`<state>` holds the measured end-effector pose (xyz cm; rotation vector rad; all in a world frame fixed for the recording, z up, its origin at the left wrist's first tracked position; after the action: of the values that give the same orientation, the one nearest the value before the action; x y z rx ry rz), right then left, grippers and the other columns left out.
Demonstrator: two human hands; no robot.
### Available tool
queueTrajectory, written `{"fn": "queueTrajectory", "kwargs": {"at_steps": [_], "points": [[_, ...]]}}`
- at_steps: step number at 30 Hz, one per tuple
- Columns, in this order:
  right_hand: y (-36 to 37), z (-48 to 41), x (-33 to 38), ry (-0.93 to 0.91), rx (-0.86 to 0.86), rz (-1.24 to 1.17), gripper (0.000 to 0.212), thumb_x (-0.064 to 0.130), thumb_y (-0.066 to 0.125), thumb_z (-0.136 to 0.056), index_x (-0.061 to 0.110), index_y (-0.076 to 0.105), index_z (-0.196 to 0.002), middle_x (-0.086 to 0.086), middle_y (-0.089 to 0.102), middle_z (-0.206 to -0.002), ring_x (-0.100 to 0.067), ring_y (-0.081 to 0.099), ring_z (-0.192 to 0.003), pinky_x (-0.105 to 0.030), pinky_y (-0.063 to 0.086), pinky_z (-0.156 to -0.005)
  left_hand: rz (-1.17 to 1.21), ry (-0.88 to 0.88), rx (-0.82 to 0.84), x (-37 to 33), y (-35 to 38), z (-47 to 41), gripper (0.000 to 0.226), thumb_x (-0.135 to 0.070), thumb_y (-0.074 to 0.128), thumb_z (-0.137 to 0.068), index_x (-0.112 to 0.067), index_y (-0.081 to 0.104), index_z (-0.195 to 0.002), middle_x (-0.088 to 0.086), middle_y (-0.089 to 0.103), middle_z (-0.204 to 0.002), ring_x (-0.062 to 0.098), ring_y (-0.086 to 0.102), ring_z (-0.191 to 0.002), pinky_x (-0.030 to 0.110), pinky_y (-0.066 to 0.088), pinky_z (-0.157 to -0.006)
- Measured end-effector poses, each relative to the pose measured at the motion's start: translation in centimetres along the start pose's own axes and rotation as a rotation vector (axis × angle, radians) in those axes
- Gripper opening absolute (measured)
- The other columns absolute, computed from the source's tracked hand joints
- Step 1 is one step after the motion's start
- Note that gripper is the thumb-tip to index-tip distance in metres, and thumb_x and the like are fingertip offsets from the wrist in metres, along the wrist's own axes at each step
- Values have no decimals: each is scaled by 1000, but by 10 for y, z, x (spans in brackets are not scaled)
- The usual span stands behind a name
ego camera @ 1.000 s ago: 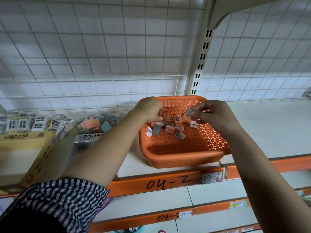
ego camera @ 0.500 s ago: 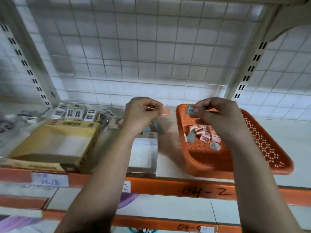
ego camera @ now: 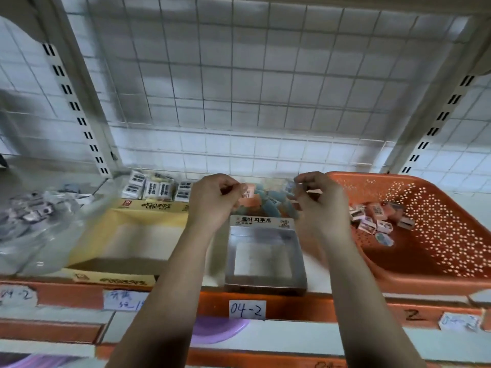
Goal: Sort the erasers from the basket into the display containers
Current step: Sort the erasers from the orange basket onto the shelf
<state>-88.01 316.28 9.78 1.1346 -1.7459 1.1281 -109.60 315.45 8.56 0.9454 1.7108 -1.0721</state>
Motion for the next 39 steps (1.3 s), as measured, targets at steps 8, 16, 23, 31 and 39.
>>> {"fn": "queueTrajectory", "kwargs": {"at_steps": [8, 16, 23, 31, 39], "points": [[28, -27, -39, 131, -20, 246, 10, 6, 72, -83, 10, 72, -92, 2, 70, -90, -13, 67, -87, -15, 51, -72, 35, 9, 79, 10, -4, -6, 4, -10, 71, -86, -12, 68, -84, 0, 68, -68, 6, 63, -47, 19, 53, -51], [32, -17, -36, 51, 75, 478, 23, 10, 62, -91, 15, 69, -113, -2, 69, -113, -12, 63, -94, -16, 50, -76, -46, 2, 186, -6, -1, -18, 4, -11, 74, -84, -13, 70, -83, 1, 69, -76, 19, 71, -60, 34, 60, -62], [12, 9, 3, -68, 38, 247, 22, 9, 56, -94, 16, 69, -110, 7, 67, -107, 0, 62, -92, -14, 53, -76, -427, 168, 368, -20, 48, -58, 4, -20, 77, -80, -18, 74, -82, -16, 60, -69, 2, 55, -71, 15, 38, -60], [-30, 6, 20, -101, -34, 169, 17, 10, 59, -92, 21, 70, -100, 10, 69, -87, 3, 62, -73, -8, 43, -64, -685, 164, 519, -3, 73, -70, 14, -30, 79, -76, -22, 76, -87, -5, 69, -85, 16, 61, -89, 36, 48, -85], [-102, -14, 13, -86, -103, 296, 17, 14, 61, -90, 22, 71, -102, 5, 70, -82, -11, 67, -74, -26, 52, -69, -831, 234, 459, -7, 73, -70, 26, -43, 74, -80, -23, 70, -96, -5, 66, -102, 19, 58, -98, 39, 45, -92]]}}
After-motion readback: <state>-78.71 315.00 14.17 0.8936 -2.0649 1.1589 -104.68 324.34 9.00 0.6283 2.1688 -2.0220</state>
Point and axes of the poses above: each hand's wrist, its own z-axis away from the middle knuckle, its own y-axis out of the palm, x = y × z, the point moved 5 cm from there along -z, towards the middle knuckle
